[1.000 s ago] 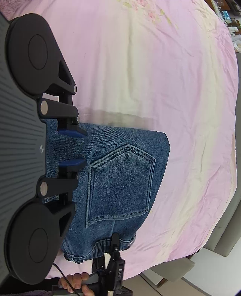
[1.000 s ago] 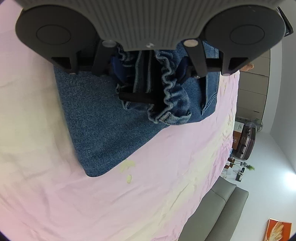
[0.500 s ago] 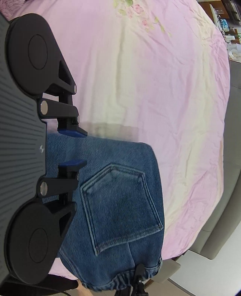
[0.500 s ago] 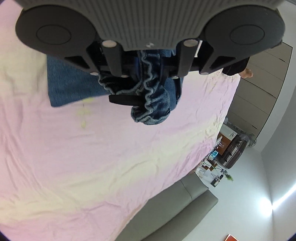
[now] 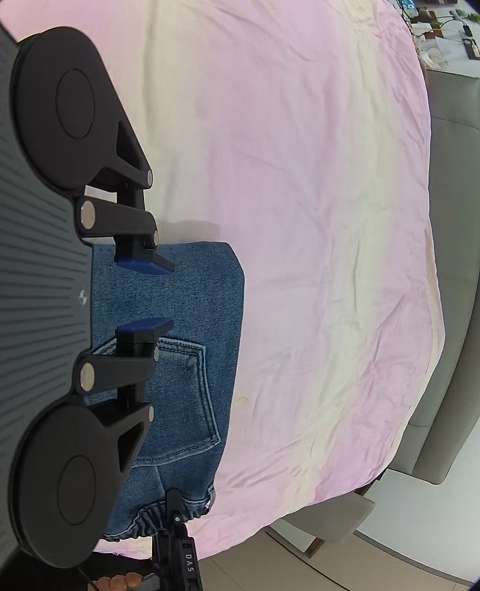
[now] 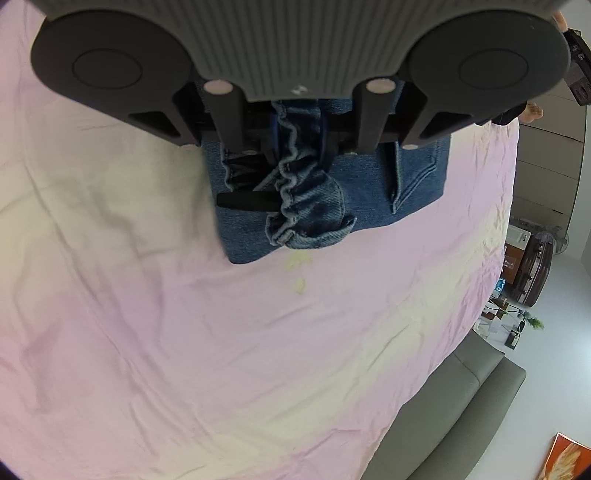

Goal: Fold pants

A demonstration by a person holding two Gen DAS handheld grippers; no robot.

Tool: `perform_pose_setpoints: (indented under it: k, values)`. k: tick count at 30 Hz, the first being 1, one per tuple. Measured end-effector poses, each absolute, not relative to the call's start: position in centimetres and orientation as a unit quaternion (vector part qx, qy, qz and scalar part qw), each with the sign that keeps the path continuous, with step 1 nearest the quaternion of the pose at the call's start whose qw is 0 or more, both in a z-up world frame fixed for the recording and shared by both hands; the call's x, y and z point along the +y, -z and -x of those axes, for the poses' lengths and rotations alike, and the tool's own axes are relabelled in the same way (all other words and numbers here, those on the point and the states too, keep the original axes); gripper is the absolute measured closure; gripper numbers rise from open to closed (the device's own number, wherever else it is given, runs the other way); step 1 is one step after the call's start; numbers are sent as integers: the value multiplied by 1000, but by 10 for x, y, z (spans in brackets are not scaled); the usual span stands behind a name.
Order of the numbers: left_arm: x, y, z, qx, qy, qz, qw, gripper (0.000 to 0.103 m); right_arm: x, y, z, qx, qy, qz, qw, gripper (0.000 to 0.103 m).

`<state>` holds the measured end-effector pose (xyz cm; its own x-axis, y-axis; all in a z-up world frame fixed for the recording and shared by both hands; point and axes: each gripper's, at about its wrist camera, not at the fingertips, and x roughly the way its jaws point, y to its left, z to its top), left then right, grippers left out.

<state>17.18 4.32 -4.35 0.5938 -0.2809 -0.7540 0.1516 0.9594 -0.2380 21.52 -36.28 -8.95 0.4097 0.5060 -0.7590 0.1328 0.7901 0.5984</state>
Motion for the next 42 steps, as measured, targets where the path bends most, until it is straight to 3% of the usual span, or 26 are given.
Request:
perform_pose_setpoints:
  k: [5,8,14,21,30,39,42]
  values:
    - [46,55,-189,436,127,73,888,72,-357,99,-225,545,-110,-271,786,83]
    - [46,53,-203,435,133,64,888,72,-343,72,-219,538,-121,-201,810,71]
    - [33,52,-219,437,144,22,888,72,-313,10,-211,473,-116,-70,871,71]
    - [26,78,-238,454,137,23,880,73,-288,39,-229,491,-126,-27,862,103]
    - [23,108,-266,506,111,29,855,72,-303,88,-254,519,-106,-76,845,103]
    - [28,52,-196,447,128,-31,885,73,-282,37,-189,469,-149,-34,870,102]
    - [37,36,-151,435,140,-39,889,67,-272,31,-152,454,-170,-15,874,102]
